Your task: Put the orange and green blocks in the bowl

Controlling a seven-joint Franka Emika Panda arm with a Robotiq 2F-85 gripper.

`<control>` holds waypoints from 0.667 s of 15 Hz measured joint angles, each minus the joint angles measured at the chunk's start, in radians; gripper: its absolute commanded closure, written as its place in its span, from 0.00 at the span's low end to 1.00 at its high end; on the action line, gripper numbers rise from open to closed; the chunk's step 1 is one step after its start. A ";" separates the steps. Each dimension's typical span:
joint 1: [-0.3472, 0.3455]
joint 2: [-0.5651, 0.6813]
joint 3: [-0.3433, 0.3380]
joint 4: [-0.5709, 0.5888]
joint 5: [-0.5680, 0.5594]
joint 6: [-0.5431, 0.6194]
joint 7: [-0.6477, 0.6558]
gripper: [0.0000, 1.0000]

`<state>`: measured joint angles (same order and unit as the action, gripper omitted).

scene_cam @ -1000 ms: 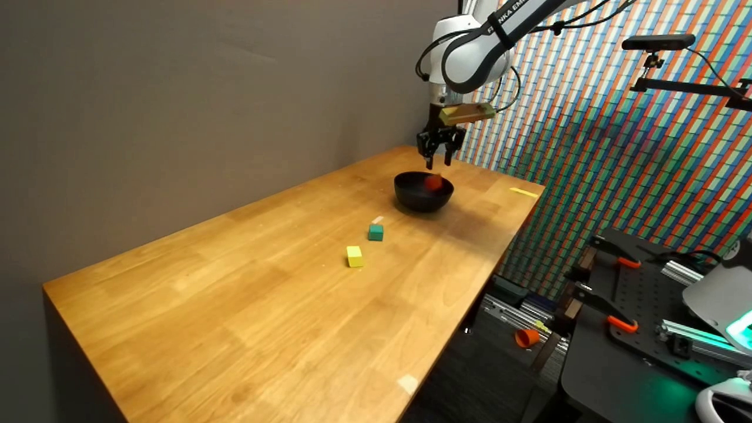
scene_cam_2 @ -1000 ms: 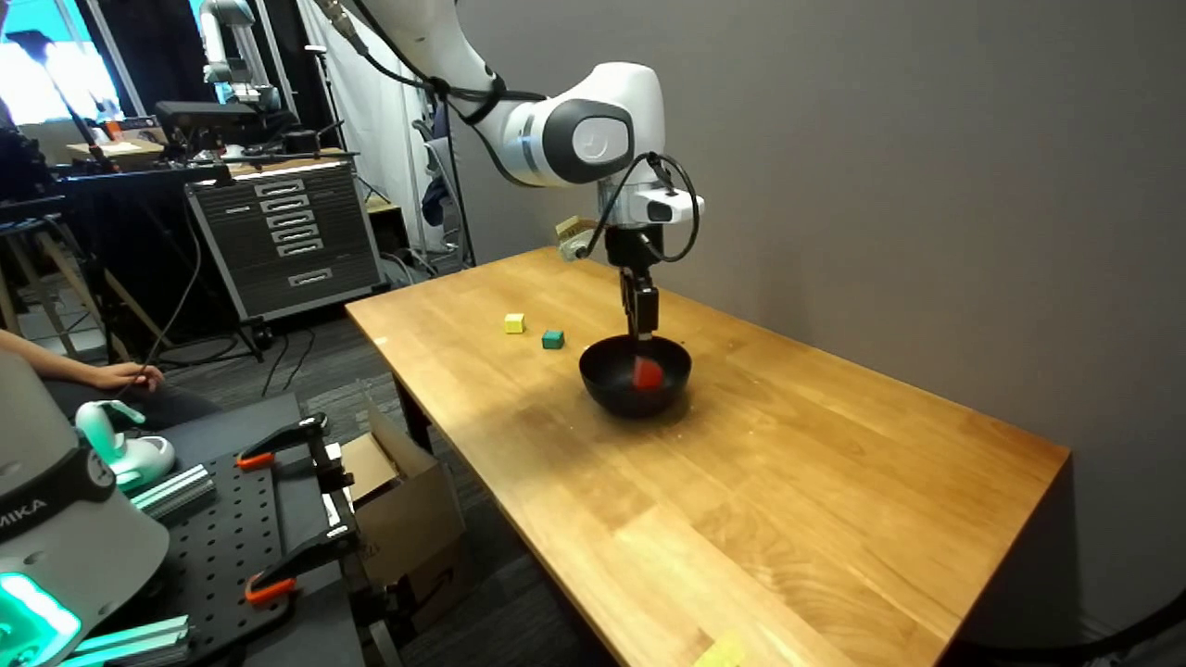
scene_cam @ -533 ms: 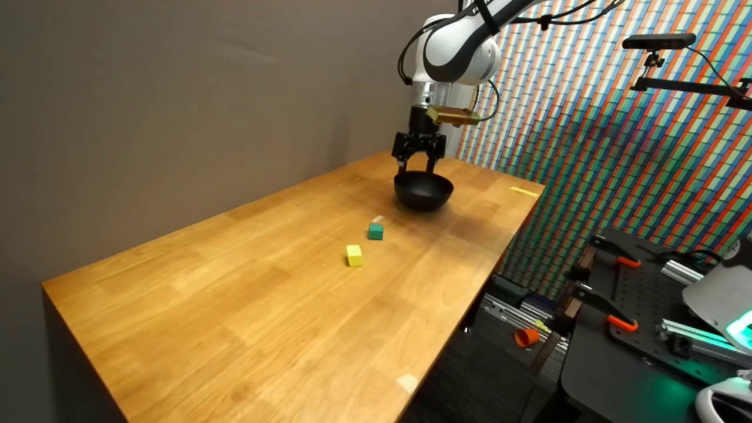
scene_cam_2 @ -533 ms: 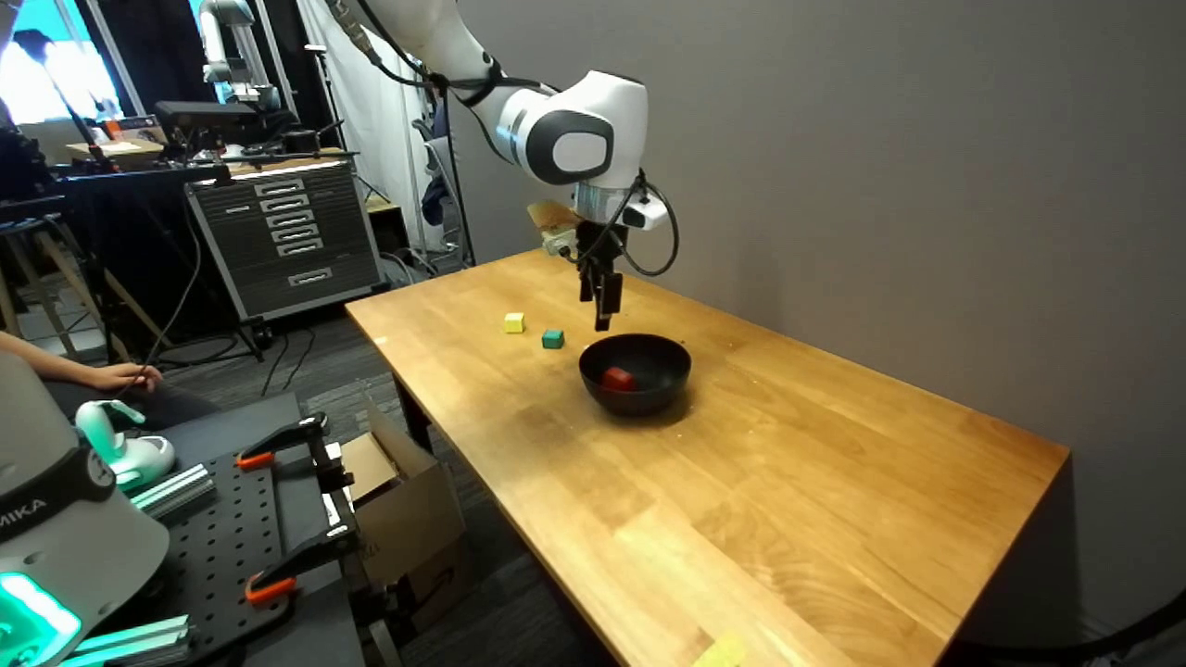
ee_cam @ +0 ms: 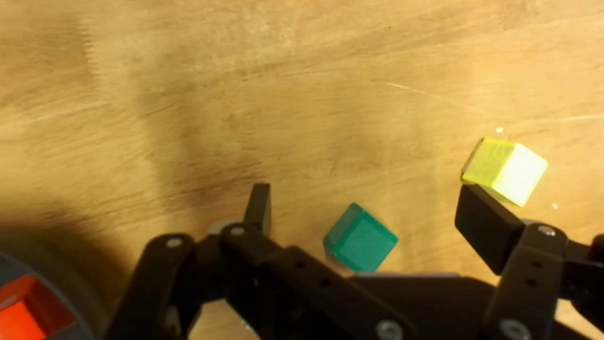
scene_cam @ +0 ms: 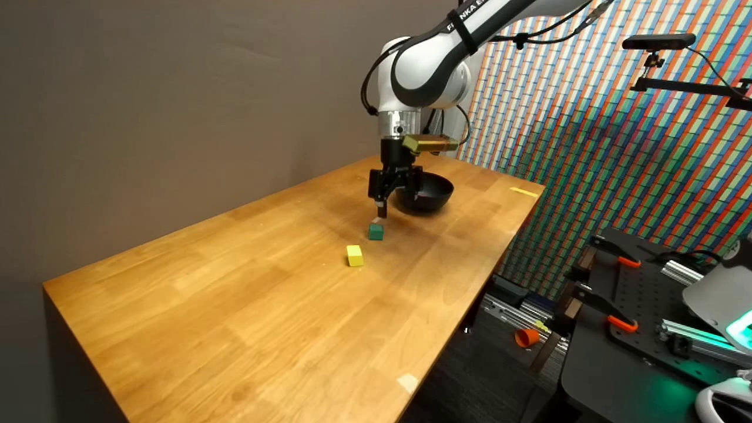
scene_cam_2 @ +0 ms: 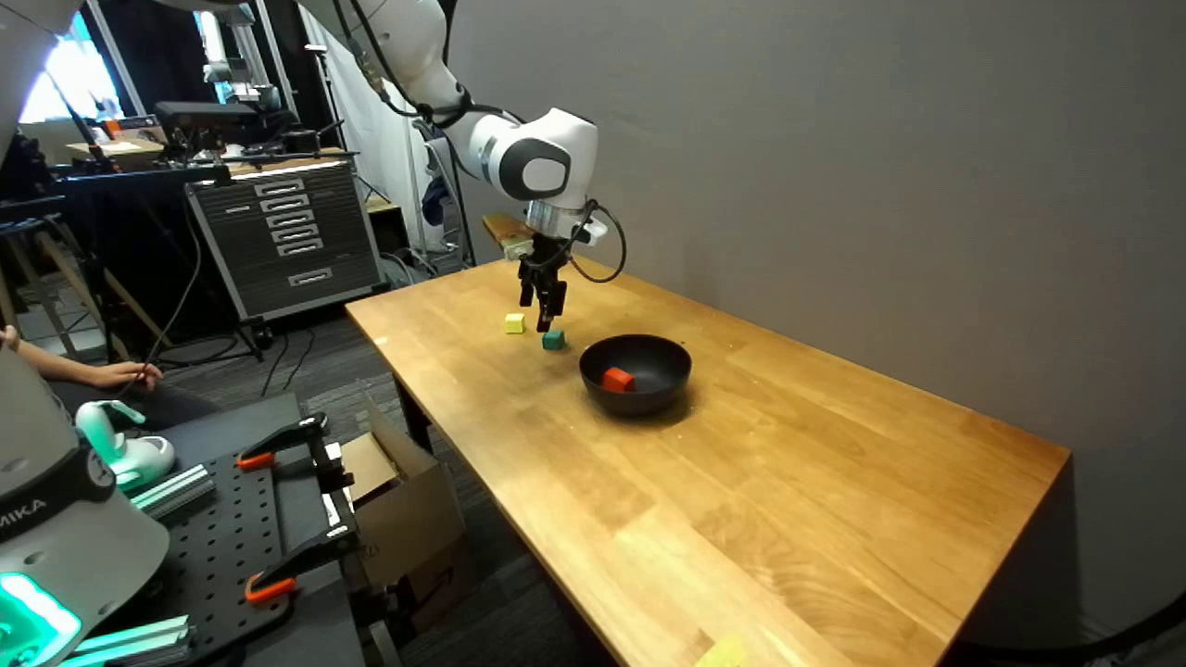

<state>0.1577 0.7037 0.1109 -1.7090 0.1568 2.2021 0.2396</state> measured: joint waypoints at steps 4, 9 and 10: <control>0.068 0.097 -0.042 0.084 -0.086 0.000 0.038 0.00; 0.138 0.177 -0.116 0.206 -0.217 0.000 0.081 0.24; 0.144 0.188 -0.122 0.227 -0.230 0.000 0.083 0.25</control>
<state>0.3016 0.8913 -0.0112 -1.4818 -0.0728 2.2022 0.3231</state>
